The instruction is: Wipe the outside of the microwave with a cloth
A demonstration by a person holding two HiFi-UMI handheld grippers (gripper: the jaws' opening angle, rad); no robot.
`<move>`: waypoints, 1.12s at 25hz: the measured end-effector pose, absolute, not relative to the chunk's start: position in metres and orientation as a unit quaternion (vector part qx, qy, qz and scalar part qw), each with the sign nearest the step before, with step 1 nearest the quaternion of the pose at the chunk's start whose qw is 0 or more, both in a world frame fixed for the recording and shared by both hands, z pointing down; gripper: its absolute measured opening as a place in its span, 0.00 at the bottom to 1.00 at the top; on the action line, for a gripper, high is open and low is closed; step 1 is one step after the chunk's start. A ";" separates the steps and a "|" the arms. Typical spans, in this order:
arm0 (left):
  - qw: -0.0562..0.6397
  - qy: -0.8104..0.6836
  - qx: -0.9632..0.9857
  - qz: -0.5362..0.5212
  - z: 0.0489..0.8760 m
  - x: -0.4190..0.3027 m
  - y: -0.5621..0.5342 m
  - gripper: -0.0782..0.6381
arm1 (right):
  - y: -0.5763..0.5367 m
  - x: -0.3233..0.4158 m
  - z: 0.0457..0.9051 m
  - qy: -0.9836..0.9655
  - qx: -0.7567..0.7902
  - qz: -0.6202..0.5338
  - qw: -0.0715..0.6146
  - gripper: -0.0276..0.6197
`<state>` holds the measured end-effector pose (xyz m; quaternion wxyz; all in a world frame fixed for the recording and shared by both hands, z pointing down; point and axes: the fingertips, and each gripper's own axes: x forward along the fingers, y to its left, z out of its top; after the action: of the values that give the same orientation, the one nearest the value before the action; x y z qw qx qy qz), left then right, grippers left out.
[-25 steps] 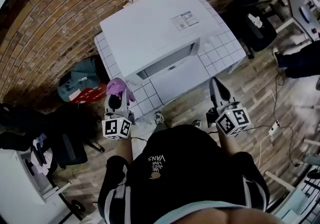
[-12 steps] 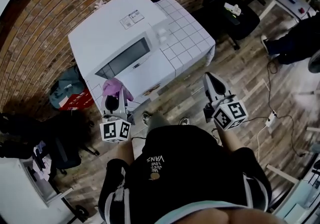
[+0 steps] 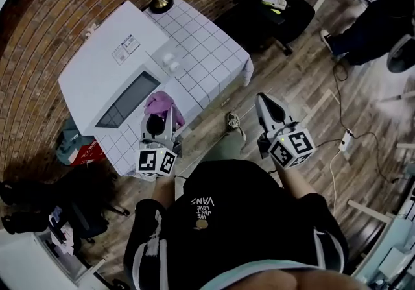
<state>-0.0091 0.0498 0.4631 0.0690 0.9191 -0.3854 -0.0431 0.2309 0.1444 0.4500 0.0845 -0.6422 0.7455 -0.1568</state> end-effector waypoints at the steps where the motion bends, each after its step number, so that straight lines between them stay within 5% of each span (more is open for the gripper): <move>1: 0.074 -0.380 0.921 -0.045 0.465 0.006 0.042 0.30 | 0.138 0.239 0.451 0.745 -0.643 -0.156 0.082 0.05; 14: 0.077 -0.350 0.932 -0.054 0.453 0.157 -0.071 0.30 | -0.016 0.333 0.421 0.782 -0.603 -0.147 0.064 0.05; 28: 0.107 -0.426 0.897 -0.049 0.461 0.181 -0.120 0.30 | -0.126 0.349 0.425 0.845 -0.503 -0.169 0.069 0.05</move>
<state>0.1807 -0.1197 0.4612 0.1072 0.8970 -0.4260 -0.0486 0.3488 -0.1265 0.4247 0.0691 -0.5032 0.8447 -0.1690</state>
